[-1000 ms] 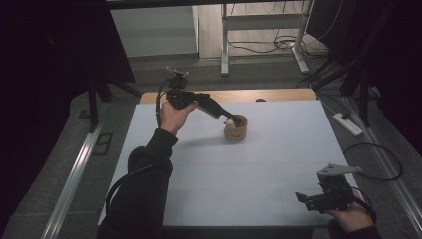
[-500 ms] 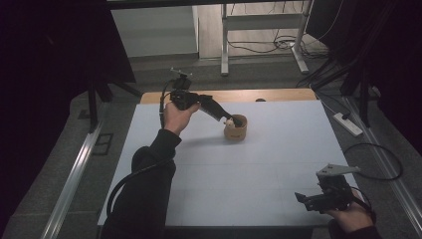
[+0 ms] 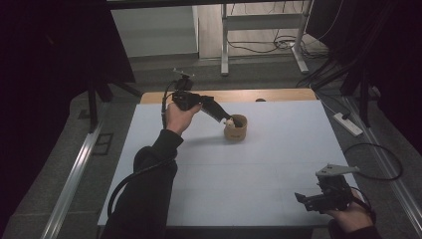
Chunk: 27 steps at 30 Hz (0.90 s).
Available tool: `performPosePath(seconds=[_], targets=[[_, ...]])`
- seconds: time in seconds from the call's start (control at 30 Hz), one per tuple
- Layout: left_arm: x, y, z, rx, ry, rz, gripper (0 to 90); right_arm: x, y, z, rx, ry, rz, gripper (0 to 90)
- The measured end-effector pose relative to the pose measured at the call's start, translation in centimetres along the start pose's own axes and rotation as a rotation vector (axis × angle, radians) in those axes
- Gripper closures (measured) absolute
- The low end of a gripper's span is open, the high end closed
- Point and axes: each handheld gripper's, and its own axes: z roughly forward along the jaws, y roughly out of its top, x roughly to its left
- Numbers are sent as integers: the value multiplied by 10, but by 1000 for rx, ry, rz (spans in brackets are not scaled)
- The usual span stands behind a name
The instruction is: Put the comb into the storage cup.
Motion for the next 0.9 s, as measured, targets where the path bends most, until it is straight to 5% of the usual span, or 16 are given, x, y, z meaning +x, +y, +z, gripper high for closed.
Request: performPosePath(seconds=[0.9], targets=[[-1,-2,10,-10,-2,-1,819,1,0,1,8,-2,-10,21]])
